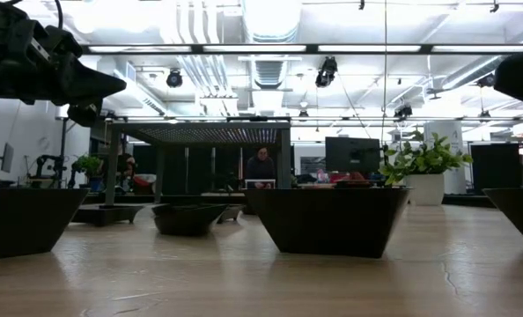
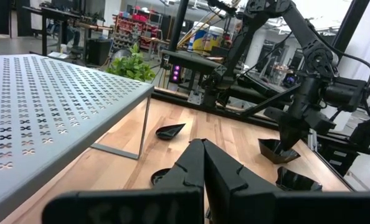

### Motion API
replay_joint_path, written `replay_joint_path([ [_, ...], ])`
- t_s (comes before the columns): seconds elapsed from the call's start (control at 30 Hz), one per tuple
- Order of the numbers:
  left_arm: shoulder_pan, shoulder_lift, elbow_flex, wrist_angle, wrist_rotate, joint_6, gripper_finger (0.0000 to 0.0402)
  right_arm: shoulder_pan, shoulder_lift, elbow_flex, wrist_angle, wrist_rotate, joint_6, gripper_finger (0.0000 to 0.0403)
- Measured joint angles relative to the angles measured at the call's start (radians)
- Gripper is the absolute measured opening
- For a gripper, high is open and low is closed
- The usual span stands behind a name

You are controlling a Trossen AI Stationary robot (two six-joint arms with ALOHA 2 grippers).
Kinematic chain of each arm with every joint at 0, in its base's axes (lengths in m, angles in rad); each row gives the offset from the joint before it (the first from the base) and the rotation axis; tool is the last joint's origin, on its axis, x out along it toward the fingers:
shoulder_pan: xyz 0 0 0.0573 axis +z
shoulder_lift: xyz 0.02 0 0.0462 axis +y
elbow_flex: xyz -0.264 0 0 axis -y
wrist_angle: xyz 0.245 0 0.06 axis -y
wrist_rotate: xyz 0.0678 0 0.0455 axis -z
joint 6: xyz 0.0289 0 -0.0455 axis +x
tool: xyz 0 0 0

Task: Pick & Place Mini shaped plates
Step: Put the black distorted square plate on the shelf

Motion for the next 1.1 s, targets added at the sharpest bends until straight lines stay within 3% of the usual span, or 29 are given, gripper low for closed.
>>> replay_joint_path([
  [0.2,0.0,0.0,0.0,0.0,0.0,0.0,0.0003,-0.001,-0.002,0.0,-0.002,0.018,-0.011,0.0013],
  [0.33,0.0,0.0,0.0,0.0,0.0,0.0,0.0003,-0.005,-0.009,0.025,-0.03,0.057,-0.031,0.0009],
  [0.67,0.0,0.0,0.0,0.0,0.0,0.0,0.0003,-0.072,-0.015,0.207,-0.234,0.286,-0.16,0.0008],
  [0.9,0.0,0.0,0.0,0.0,0.0,0.0,0.0003,-0.195,-0.015,0.294,-0.247,0.409,-0.321,0.0008],
  [1.1,0.0,0.0,0.0,0.0,0.0,0.0,0.0003,-0.342,-0.015,0.371,-0.246,0.416,-0.469,0.0008],
])
